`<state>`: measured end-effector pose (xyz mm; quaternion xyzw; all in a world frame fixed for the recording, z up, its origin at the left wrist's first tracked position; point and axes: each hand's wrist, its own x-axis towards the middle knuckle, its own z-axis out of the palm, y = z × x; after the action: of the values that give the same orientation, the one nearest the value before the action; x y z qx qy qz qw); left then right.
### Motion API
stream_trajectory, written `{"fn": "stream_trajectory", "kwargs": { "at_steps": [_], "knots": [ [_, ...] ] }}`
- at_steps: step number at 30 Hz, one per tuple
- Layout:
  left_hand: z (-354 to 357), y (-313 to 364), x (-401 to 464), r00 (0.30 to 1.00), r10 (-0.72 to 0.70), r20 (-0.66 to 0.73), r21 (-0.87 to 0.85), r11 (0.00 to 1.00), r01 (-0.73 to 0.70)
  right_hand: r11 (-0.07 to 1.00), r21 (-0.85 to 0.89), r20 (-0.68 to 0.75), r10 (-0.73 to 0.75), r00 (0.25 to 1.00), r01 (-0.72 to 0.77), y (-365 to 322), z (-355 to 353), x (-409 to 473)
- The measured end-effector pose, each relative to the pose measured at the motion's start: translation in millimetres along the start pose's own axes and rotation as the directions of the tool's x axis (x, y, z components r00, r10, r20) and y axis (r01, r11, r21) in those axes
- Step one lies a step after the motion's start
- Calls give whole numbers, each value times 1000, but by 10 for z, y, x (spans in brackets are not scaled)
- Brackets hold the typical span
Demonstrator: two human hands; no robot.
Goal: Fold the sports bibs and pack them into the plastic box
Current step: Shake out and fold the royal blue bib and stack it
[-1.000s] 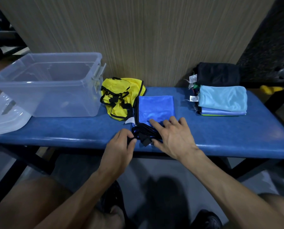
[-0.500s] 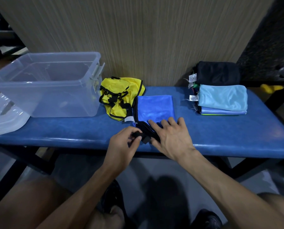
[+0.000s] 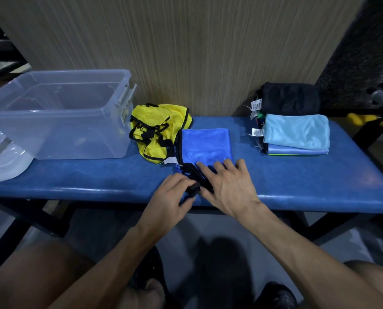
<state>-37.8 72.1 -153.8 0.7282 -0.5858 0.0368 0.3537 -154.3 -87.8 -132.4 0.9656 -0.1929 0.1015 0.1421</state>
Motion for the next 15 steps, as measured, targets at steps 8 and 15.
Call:
{"fn": "stream_trajectory", "kwargs": {
  "at_steps": [8, 15],
  "knots": [
    [-266, 33, 87, 989, 130, 74, 294, 944, -147, 998, -19, 5, -68, 998, 68, -20, 3, -3],
    [-457, -18, 388, 951, -83, 298, -22, 995, 94, 995, -18, 41, -99, 994, 100, 13, 13, 43]
  ]
}}
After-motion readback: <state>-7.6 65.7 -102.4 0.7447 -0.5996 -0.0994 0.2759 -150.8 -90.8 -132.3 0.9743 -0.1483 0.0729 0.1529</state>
